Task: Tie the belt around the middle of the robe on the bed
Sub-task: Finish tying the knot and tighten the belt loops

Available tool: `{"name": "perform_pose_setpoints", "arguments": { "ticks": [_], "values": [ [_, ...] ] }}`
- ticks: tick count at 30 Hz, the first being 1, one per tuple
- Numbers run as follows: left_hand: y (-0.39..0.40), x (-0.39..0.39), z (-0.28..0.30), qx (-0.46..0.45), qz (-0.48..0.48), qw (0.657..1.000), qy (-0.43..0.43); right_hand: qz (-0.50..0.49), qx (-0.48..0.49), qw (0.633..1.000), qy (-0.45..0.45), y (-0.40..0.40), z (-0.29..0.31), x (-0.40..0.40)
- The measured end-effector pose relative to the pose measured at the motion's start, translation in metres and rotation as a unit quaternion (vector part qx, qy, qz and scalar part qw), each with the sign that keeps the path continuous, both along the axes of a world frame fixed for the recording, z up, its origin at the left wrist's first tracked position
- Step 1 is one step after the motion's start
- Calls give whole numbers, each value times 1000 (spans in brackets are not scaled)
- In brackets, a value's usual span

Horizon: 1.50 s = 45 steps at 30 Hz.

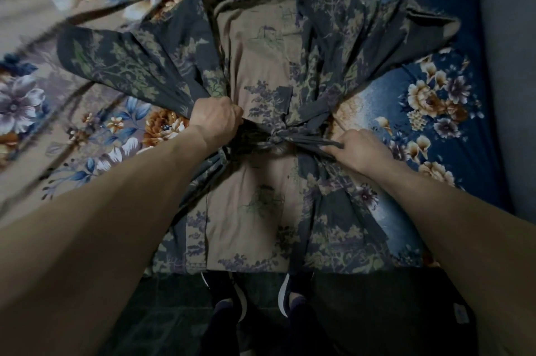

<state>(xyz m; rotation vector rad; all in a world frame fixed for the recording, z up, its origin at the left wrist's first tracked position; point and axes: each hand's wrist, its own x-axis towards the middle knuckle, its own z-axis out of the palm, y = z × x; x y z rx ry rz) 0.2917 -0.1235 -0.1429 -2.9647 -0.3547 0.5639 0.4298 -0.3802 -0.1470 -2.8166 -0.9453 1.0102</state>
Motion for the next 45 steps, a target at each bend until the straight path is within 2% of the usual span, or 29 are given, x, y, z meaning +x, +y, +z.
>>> {"name": "perform_pose_setpoints", "arguments": {
  "ticks": [5, 9, 11, 14, 16, 17, 19, 21, 22, 23, 26, 27, 30, 31, 32, 33, 35, 39, 42, 43, 45],
  "values": [
    [-10, 3, 2, 16, -7, 1000, 6, 27, -105, 989, -96, -5, 6, -5],
    [-19, 8, 6, 11, 14, 1000, 7, -2, -140, 988, -71, 6, 9, -5],
    [-20, 4, 13, -7, 18, 1000, 11, -35, -103, 993, -40, 11, 10, -4],
    [-20, 2, 21, 43, 31, 999, -6, -141, 44, 989, -25, 10, 8, -7],
    [-25, 8, 22, 56, 77, 994, -51, -248, 156, 956, 12, 11, 7, -10],
    [-28, 12, 22, 33, 122, 990, -61, -311, 214, 924, 54, 14, 6, -11],
    [-32, 20, 19, -62, 244, 965, -69, -431, 313, 832, 155, 19, 6, -12],
    [-33, 26, 14, -205, 351, 908, -102, -505, 366, 743, 244, 22, 7, -13],
    [-35, 30, 13, -279, 387, 870, -125, -517, 367, 723, 274, 22, 7, -13],
    [-37, 33, 13, -336, 410, 835, -144, -517, 356, 720, 296, 22, 7, -14],
    [-47, 43, 18, -450, 439, 759, -172, -473, 321, 756, 320, 22, 7, -15],
    [-50, 46, 19, -500, 453, 715, -184, -460, 317, 764, 321, 24, 8, -16],
    [-62, 52, 22, -642, 489, 545, -227, -423, 310, 790, 317, 31, 12, -19],
    [-64, 53, 24, -662, 500, 506, -237, -416, 307, 796, 316, 33, 15, -19],
    [-65, 56, 26, -668, 507, 486, -245, -413, 304, 800, 311, 34, 16, -19],
    [-63, 58, 29, -657, 507, 499, -251, -412, 301, 805, 303, 36, 18, -19],
    [-61, 59, 35, -608, 477, 578, -261, -413, 298, 812, 286, 39, 19, -16],
    [-59, 68, 43, -572, 394, 664, -276, -395, 273, 843, 241, 40, 17, -13],
    [-61, 74, 46, -471, 336, 798, -168, -369, 285, 858, 215, 46, 19, -11],
    [-62, 75, 46, -453, 320, 822, -127, -361, 299, 857, 214, 49, 22, -10],
    [-65, 75, 44, -459, 304, 831, -79, -344, 332, 852, 215, 54, 28, -8]
  ]
}}
